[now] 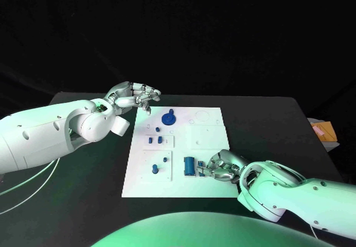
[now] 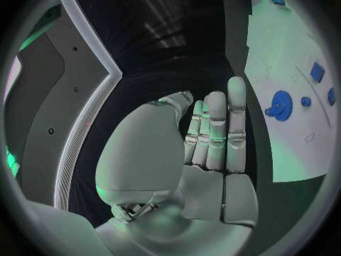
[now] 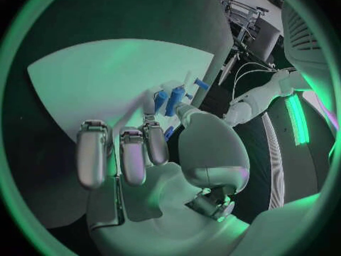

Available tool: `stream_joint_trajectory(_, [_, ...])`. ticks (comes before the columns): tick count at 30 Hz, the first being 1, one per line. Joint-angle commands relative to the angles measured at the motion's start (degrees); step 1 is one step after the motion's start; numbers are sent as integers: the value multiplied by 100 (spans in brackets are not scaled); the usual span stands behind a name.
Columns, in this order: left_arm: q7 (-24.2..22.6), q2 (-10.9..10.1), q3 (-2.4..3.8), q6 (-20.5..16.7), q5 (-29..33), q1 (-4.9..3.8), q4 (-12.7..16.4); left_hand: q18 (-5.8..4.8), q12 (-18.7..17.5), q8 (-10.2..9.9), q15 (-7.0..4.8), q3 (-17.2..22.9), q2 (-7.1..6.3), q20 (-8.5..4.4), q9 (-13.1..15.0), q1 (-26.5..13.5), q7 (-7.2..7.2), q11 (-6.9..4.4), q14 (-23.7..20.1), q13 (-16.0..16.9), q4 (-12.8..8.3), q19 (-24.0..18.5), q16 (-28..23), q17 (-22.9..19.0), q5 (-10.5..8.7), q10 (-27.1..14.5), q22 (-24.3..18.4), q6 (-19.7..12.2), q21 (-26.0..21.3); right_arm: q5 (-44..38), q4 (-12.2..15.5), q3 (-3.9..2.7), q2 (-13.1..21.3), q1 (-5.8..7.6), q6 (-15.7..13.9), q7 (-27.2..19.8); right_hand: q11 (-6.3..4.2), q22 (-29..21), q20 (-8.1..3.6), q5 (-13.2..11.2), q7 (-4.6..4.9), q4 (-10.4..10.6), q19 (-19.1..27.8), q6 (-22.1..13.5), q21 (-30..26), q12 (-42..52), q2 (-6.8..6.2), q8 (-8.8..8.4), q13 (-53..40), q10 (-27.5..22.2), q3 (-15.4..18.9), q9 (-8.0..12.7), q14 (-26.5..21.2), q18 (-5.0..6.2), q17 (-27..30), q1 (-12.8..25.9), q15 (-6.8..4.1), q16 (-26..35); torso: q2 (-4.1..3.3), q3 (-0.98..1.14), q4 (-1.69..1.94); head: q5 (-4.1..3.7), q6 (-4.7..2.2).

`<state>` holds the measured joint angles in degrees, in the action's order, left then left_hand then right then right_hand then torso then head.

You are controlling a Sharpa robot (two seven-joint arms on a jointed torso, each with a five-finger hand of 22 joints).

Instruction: Assemble the parts on the task board

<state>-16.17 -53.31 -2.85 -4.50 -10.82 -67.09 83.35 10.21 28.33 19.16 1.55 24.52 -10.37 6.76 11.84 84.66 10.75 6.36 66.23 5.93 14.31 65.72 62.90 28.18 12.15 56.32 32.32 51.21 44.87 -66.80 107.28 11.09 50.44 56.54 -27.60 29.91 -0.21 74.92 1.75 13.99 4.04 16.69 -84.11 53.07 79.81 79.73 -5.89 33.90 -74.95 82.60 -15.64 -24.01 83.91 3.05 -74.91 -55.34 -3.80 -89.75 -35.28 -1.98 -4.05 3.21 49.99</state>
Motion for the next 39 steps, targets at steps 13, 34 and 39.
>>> stream_joint_trajectory(13, [2,-4,4,119,45,-3,10,34,26,23,22,28,23,6,9,-50,-17,1,-28,5,3,48,23,-5,-8,-47,-6,-39,-22,-133,129,0,186,4,285,-102,-11,1039,-34,-251,-4,-140,-437,-10,-18,-12,-33,17,-593,7,63,26,609,-97,-1509,-659,-42,-25,1,5,-4,9,1])
stream_joint_trajectory(34, [-14,-2,4,120,41,-3,14,35,28,24,20,35,25,5,12,-41,-19,-2,-29,6,-6,49,23,-6,-6,-48,-7,-40,-23,-136,21,0,148,12,566,-119,-4,1052,-29,-409,1,-112,-441,1,-1,-7,-21,9,-600,12,88,43,609,-101,-1509,-843,-37,-25,-7,3,5,11,1])
stream_joint_trajectory(39, [-14,-7,4,118,41,-3,22,35,28,24,20,35,25,5,12,-41,-19,-2,-29,6,-6,49,23,-6,-6,-48,-7,-40,-23,-139,-84,0,70,12,565,-93,-5,1051,-29,-401,1,-99,-441,3,-4,-9,6,8,-599,11,80,46,609,-100,-1509,-856,-36,-25,-8,3,9,21,1])
